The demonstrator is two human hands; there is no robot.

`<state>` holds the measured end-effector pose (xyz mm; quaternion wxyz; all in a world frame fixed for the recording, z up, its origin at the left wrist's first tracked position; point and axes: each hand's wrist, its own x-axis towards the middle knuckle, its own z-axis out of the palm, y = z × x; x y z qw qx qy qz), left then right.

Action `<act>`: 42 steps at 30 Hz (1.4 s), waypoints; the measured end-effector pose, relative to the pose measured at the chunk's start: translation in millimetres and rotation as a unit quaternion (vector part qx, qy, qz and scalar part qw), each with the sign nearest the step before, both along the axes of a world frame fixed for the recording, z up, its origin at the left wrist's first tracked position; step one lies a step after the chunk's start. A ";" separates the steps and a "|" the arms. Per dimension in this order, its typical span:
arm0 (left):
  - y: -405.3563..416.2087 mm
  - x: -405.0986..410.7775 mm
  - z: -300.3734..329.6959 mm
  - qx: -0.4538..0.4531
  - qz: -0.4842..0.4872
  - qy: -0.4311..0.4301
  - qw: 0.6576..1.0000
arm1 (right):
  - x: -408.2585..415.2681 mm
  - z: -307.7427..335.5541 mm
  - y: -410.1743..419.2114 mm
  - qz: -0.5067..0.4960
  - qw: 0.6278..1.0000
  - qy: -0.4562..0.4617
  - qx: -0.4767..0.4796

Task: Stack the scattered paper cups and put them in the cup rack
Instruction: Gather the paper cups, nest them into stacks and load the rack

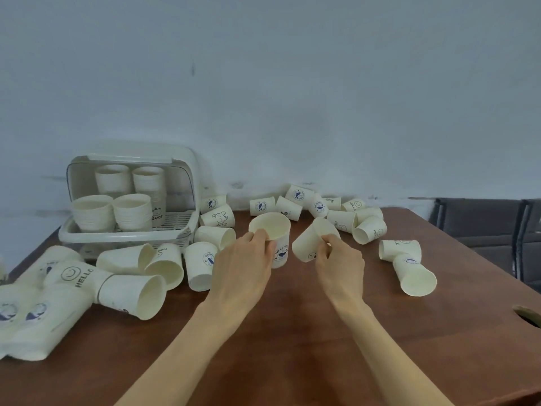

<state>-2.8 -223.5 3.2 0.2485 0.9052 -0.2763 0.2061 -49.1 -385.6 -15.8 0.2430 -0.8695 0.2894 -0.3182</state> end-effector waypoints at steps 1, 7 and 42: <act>6.8 3.1 4.2 -0.009 0.005 -0.001 1.000 | 3.5 5.3 8.2 0.010 1.000 -0.005 -0.006; 52.7 23.4 20.8 -0.067 0.042 -0.017 0.997 | 26.7 28.2 51.8 0.067 0.997 -0.040 -0.024; 209.4 185.6 43.6 -0.233 0.239 -0.035 0.942 | 152.9 82.3 190.8 0.217 0.948 -0.204 0.115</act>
